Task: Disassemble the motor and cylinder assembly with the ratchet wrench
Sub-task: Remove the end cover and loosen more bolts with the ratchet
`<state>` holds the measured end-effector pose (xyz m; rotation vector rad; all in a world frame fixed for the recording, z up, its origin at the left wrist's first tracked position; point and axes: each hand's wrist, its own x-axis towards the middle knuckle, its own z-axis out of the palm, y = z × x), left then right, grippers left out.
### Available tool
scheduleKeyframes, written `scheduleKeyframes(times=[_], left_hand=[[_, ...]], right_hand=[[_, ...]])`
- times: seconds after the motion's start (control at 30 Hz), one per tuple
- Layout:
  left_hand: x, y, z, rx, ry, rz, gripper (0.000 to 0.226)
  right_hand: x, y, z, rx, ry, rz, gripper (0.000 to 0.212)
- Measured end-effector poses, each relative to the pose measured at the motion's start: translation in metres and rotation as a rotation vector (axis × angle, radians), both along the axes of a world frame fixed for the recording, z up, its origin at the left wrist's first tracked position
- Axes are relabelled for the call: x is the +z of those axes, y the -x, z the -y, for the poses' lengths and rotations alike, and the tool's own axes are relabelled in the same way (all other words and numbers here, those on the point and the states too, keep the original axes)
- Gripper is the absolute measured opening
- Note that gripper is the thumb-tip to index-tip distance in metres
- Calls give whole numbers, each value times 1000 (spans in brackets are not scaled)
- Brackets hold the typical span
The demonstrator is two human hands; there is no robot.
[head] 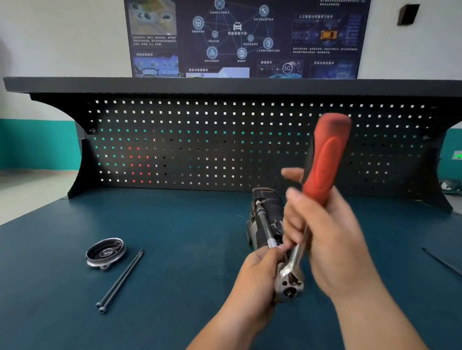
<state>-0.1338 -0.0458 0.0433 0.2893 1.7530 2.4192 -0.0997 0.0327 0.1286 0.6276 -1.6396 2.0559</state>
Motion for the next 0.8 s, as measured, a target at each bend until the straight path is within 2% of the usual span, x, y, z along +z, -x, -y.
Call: scheduleKeyframes(times=[0.1,0.23,0.3,0.4,0.43,0.53,0.57,0.7,0.73,0.8], left_hand=[[1,-2,0,16,-25,24,33],[2,-1,1,-35,-26,27,56],[-3,2,0,-17,-70,50,45],[-8,7,-1,13,-104,87,36],[-9,9,-2,10,-123,89,41],[-9,12,-3,10,-133,93,62],[-7,10,-2,11,-135,93,61],[-4,5,-1,-33,-29,89,13],[-3,5,1,-27,-38,92,10],[-3,4,2,-26,-79,94,22]], right_hand=[[17,4,-5,119,18,29,19],[37,15,-5,254,-231,70,22],[36,16,4,273,-303,59,30],[25,15,26,237,-126,-43,36],[22,16,32,192,-96,-97,33],[17,17,39,115,-174,-201,19],[17,17,39,123,-202,-208,16],[16,16,34,244,-208,-181,8],[17,17,31,266,-170,-154,8],[22,21,17,295,-95,-89,9]])
